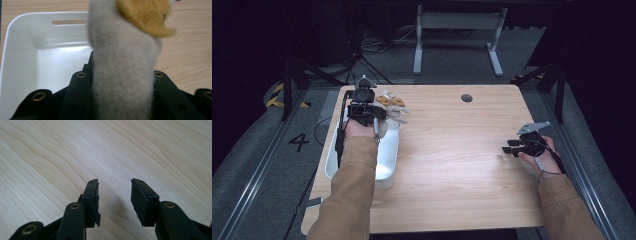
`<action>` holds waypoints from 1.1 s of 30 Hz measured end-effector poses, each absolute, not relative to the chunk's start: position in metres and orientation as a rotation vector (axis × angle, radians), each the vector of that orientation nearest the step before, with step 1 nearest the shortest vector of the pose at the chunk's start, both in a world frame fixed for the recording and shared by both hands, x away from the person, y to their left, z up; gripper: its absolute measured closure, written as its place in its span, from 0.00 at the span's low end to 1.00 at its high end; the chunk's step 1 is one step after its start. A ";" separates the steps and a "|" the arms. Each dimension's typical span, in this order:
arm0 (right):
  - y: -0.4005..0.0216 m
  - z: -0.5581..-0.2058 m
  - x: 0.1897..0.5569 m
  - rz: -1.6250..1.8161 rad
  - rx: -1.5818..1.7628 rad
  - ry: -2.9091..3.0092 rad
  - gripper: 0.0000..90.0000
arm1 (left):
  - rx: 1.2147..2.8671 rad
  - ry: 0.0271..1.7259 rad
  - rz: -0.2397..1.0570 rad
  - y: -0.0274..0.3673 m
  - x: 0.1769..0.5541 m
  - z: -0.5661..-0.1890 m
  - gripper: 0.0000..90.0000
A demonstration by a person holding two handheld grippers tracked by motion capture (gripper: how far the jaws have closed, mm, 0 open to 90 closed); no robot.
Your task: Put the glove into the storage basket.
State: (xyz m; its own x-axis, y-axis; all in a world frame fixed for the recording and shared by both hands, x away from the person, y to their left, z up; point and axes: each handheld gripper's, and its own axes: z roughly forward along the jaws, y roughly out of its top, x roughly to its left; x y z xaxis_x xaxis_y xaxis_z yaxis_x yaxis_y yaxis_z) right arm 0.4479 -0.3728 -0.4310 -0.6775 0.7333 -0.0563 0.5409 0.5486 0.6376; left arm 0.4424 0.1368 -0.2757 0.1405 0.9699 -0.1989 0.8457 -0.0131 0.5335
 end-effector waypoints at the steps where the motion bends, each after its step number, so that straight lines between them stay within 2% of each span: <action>1: -0.372 -0.431 0.448 0.854 1.054 2.474 0.65 | 1.885 1.741 0.305 0.138 0.442 -0.276 0.76; 16: -0.373 -0.430 0.447 0.861 1.047 2.472 0.65 | 1.831 1.808 0.333 0.155 0.441 -0.291 0.76; 33: -0.372 -0.433 0.448 0.849 1.053 2.482 0.64 | 1.756 1.890 0.295 0.172 0.436 -0.335 0.75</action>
